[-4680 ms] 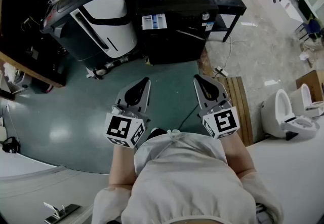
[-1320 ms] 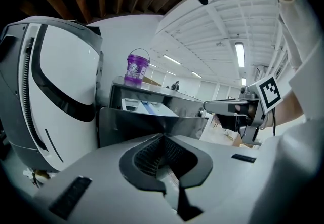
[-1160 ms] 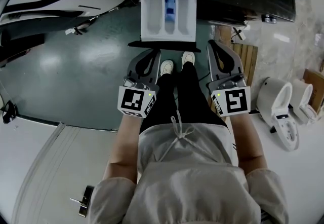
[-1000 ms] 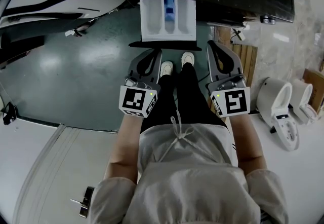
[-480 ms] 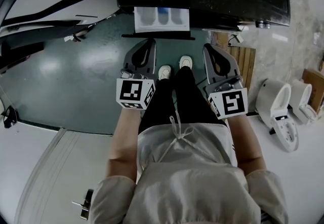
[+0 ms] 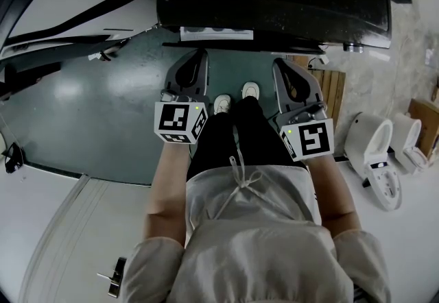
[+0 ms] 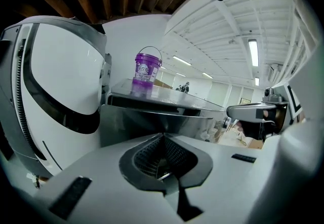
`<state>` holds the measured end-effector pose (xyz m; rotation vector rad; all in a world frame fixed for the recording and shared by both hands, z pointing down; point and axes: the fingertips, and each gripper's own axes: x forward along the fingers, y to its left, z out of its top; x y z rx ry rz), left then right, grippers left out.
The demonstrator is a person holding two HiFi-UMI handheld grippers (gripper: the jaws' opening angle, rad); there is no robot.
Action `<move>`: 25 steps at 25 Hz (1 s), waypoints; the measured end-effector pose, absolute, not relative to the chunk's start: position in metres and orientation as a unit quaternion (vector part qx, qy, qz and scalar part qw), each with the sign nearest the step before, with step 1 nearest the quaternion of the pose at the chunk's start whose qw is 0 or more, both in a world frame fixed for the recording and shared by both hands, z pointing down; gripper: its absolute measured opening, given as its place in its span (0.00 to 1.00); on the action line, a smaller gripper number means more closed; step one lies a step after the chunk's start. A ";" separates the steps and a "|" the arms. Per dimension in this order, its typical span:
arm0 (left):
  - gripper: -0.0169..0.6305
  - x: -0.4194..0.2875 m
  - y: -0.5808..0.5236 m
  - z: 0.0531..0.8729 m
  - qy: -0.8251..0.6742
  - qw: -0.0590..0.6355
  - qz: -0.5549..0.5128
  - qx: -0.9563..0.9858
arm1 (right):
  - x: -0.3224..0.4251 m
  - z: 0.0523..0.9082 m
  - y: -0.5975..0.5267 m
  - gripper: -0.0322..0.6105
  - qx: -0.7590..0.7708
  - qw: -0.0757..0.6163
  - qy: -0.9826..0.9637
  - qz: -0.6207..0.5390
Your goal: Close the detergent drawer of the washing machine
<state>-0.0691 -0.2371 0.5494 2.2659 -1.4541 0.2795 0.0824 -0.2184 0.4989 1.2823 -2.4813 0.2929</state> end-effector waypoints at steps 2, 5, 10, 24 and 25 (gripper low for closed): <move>0.05 -0.070 -0.244 0.549 -0.528 0.218 0.098 0.815 | 0.082 0.497 -0.225 0.06 0.447 0.164 -0.874 0.097; 0.05 -0.070 -0.251 0.549 -0.533 0.220 0.097 0.812 | 0.083 0.494 -0.233 0.06 0.446 0.162 -0.875 0.093; 0.05 -0.070 -0.263 0.550 -0.537 0.220 0.098 0.808 | 0.084 0.493 -0.243 0.06 0.448 0.161 -0.874 0.092; 0.05 -0.070 -0.274 0.548 -0.555 0.198 0.097 0.802 | 0.076 0.488 -0.259 0.06 0.450 0.157 -0.872 0.106; 0.05 -0.070 -0.274 0.548 -0.558 0.192 0.097 0.801 | 0.075 0.487 -0.260 0.06 0.450 0.154 -0.873 0.104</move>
